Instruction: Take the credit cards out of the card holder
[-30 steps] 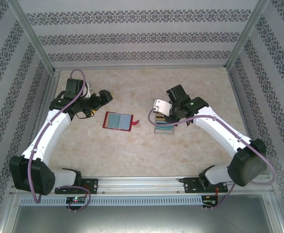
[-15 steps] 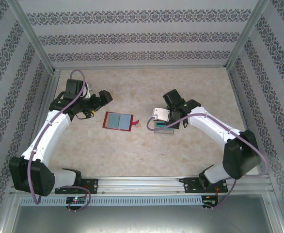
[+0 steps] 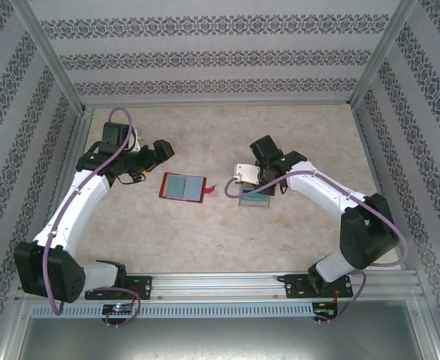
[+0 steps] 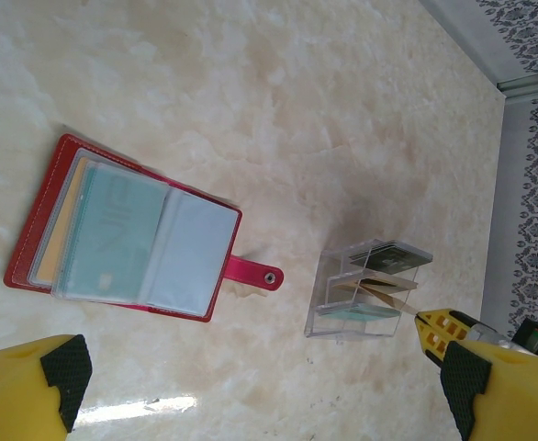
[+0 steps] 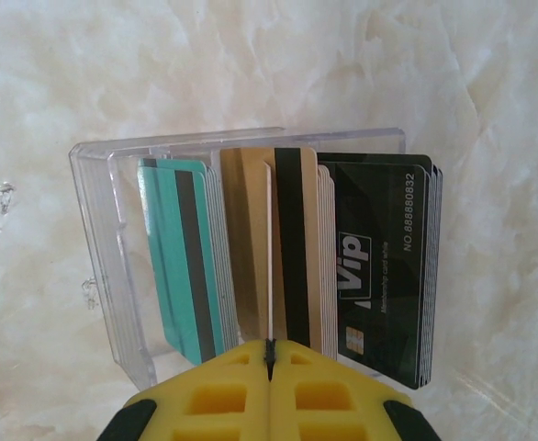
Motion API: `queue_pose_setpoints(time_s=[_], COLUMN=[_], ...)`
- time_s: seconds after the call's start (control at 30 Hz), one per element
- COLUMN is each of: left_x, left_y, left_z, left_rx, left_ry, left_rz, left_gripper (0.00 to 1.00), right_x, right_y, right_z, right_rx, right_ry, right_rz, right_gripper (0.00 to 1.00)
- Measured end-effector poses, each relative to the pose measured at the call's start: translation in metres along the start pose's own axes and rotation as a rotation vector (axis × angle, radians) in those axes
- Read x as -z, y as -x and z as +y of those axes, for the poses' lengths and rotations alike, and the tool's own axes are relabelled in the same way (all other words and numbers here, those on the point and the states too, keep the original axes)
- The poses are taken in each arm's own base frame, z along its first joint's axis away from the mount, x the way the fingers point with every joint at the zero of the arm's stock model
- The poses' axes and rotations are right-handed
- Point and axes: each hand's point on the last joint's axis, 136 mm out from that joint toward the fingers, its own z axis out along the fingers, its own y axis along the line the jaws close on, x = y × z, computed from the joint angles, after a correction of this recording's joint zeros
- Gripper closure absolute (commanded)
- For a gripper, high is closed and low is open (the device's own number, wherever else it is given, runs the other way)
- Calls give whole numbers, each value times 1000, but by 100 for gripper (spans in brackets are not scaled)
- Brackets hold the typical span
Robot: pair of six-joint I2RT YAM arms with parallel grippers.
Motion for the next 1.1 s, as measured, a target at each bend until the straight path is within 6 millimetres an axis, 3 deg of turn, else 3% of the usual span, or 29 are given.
queue_pose_setpoints(time_s=[0.37,0.5,1.0,1.1], left_x=[-2,-2,-6,-7], left_y=[0,0,-1,-1], left_z=[2,2,4,4], left_rx=[3,3,8,8], left_ry=[5,5,10,10], left_rz=[6,6,18,19], left_gripper=[0,0,0,0], right_x=[-15,-18,-27,-25], right_y=[1,0,-12,-12], right_z=[-4,-10,-24,-26], right_rx=[6,5,-72,-118], right_ry=[0,-27,-99,-102], right_rz=[16,25,84,82], right_gripper=[100,84,78,72])
